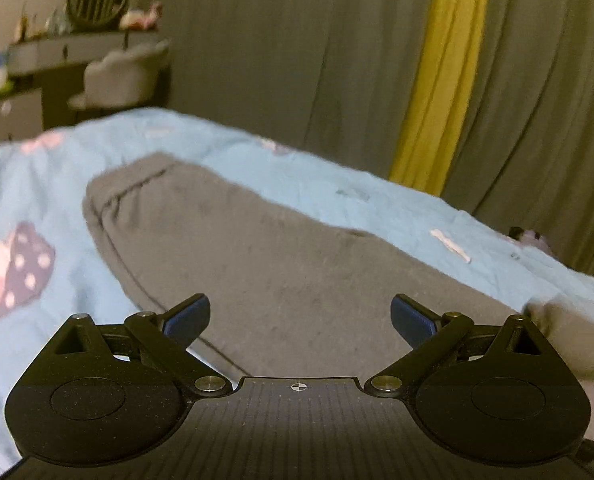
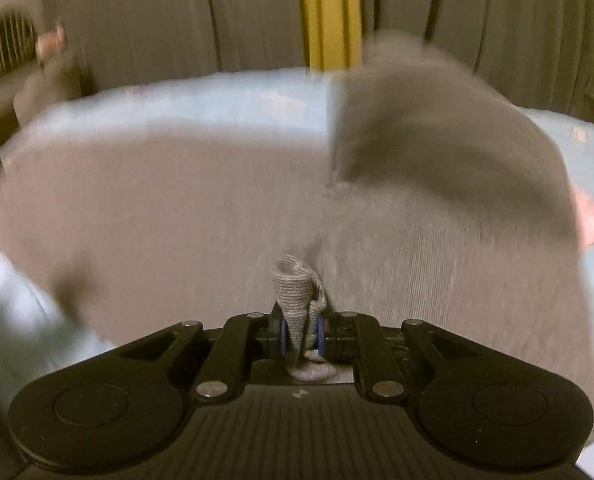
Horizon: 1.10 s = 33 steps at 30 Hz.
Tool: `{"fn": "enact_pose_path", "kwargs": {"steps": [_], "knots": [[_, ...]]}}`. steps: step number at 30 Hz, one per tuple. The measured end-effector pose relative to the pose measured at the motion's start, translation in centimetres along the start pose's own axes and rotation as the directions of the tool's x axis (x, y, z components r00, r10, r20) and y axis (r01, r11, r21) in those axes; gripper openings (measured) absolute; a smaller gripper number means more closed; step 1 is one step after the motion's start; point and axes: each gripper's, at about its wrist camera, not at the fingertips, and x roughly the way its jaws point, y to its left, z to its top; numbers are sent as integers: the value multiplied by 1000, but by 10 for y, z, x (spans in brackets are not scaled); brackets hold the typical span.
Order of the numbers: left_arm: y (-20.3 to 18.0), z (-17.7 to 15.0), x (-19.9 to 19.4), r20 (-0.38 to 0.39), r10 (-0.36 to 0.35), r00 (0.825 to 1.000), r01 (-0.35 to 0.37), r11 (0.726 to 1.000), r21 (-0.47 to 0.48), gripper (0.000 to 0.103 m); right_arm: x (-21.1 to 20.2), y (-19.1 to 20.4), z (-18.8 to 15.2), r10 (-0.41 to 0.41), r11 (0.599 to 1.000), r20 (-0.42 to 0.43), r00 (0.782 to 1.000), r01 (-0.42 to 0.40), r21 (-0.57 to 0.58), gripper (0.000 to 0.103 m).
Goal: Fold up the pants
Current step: 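Fold the held hem over the pants with the right tool and release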
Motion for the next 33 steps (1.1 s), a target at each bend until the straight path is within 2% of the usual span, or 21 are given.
{"fn": "enact_pose_path", "kwargs": {"steps": [1,6,10,13,16,20,21,22,23,24,25,27,29,31,32,33], "knots": [[1,0,2,-6,-8,1000,8,1000,-9,101,-4,-1,5,2,1000,-3,1000,-2,-10,13],[-4,-6,14,-47,-28,999,29,999,14,101,-32,-27,14,38,981,80,996,-52,189,13],[-10,-10,12,-42,-49,998,51,997,55,101,-43,-19,16,70,980,155,985,-97,172,13],[-12,-11,12,-42,-48,998,50,997,60,101,-36,-7,13,158,980,113,981,-170,107,13],[-12,-12,15,-59,-37,998,40,997,62,101,-24,7,5,151,988,34,988,-152,21,13],[-13,-12,16,-75,-39,996,44,997,65,101,-18,-7,8,185,978,37,982,-188,95,14],[-14,-12,17,-78,-41,996,46,997,68,101,-19,-10,10,197,974,44,980,-200,106,16],[-15,-13,18,-82,-42,996,48,996,72,101,-21,-10,8,220,968,44,974,-224,116,24],[-16,-13,19,-87,-42,995,48,996,77,101,-22,-11,7,260,956,32,965,-262,135,43],[-17,-14,20,-92,-40,995,48,995,83,101,-23,-14,7,319,932,26,947,-318,171,51],[-18,-14,21,-97,-40,995,48,995,89,101,-30,-17,7,356,911,50,933,-359,203,56],[-19,-14,22,-106,-42,994,52,994,97,101,-40,-30,11,365,887,116,924,-383,258,56],[-21,-15,23,-111,-52,993,63,993,104,101,-47,-53,12,305,871,170,937,-347,347,66],[-23,-16,22,-114,-61,992,74,990,116,101,-47,-77,8,184,868,160,970,-237,437,75],[-25,-16,23,-119,-65,991,80,989,125,101,-43,-89,5,96,866,106,990,-136,481,82],[-27,-17,24,-129,-72,989,90,987,136,101,-35,-100,1,8,858,3,1000,-8,513,87]]}}
